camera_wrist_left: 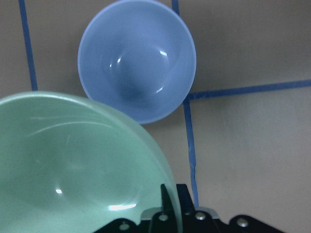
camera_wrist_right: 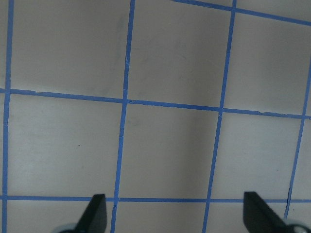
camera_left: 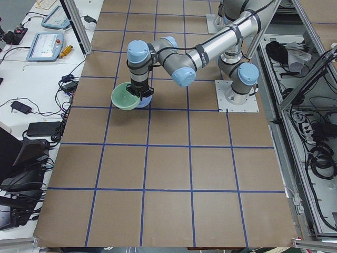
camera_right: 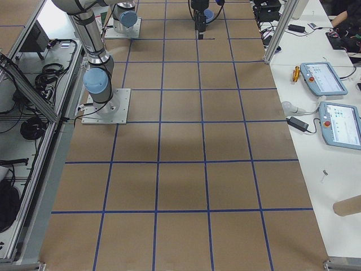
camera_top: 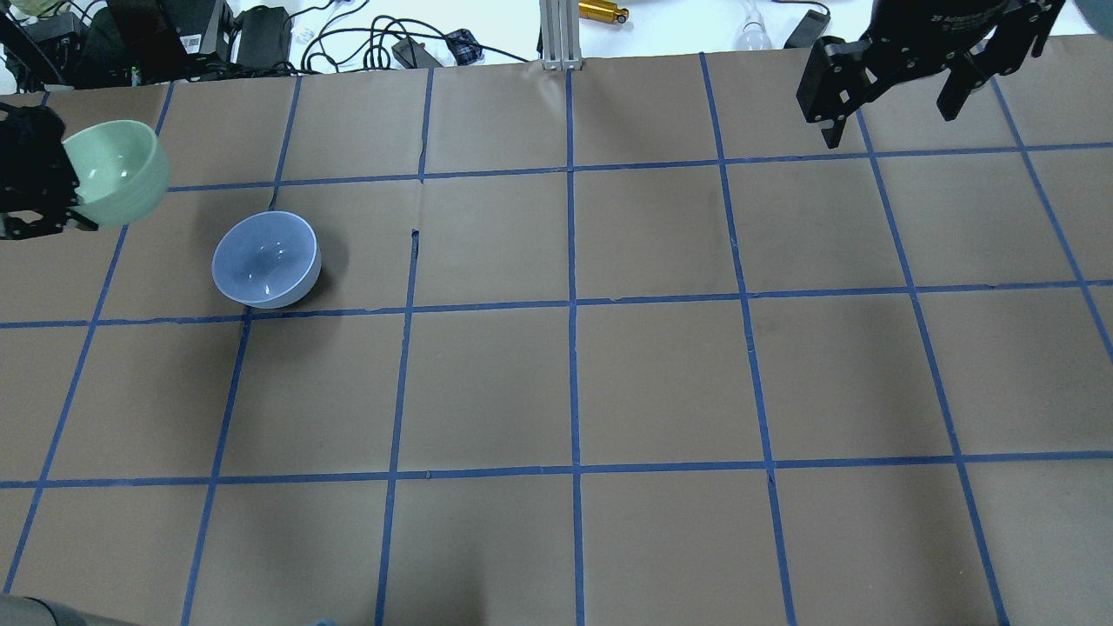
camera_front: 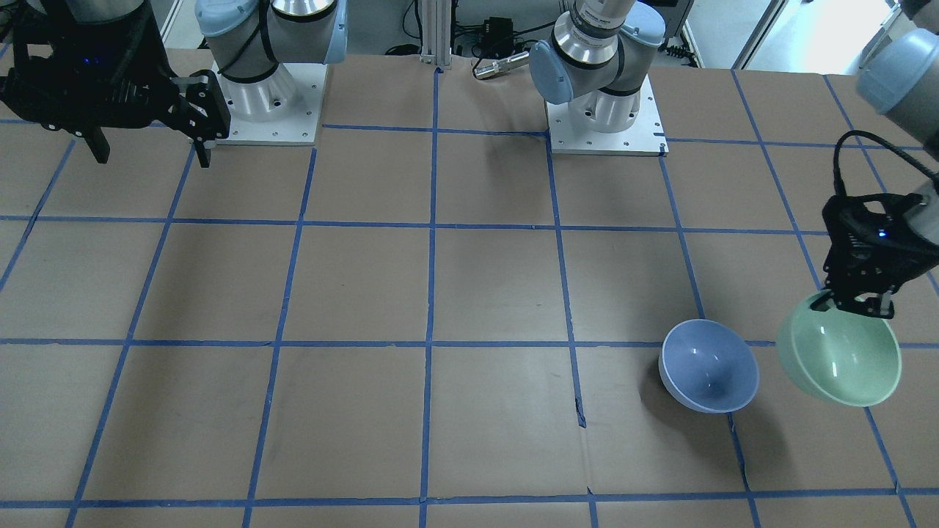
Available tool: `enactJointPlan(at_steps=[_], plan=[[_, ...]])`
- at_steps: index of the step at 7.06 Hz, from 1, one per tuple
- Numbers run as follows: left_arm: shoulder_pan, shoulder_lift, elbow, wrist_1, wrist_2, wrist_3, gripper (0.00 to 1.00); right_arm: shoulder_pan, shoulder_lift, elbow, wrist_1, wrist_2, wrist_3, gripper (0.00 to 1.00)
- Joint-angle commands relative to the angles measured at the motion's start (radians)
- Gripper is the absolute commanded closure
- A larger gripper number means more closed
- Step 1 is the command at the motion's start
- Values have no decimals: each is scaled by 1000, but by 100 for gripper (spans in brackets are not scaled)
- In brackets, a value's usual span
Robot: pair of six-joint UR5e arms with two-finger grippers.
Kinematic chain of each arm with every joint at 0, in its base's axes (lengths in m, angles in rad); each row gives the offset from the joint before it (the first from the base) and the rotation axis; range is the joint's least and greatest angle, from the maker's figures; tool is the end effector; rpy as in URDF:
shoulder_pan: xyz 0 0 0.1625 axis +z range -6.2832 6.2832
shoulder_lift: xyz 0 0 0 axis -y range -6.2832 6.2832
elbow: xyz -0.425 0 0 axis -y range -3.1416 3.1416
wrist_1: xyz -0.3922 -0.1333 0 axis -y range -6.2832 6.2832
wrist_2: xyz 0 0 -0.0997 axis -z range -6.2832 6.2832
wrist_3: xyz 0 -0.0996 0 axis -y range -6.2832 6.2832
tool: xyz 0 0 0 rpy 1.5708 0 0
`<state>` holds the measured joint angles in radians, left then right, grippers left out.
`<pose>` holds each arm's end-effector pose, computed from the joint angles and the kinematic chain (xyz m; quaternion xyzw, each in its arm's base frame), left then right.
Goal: Stack green bowl on blue bowl
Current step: 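Lift the green bowl and carry it over the blue bowl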
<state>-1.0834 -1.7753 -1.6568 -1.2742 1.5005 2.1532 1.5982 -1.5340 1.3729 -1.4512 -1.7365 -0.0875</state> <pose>0.1394 -0.5626 0.3676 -0.7395 -0.6722 0.0348 0.0058 0.1307 -0.5031 0.5561 0.0555 -0.9948 0.0182 0.0833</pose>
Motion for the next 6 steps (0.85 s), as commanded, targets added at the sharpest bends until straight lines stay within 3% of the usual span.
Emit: enactJointPlan(at_steps=[1,4,6], plan=[[-108,43,-99,38,3,-62,100,0,0,0,0,0,0,0],[-121,68,-213,210,10,-39,100,0,0,0,0,0,0,0],[-105,63,-245,246,11,-16,100,-1,0,0,0,0,0,0]])
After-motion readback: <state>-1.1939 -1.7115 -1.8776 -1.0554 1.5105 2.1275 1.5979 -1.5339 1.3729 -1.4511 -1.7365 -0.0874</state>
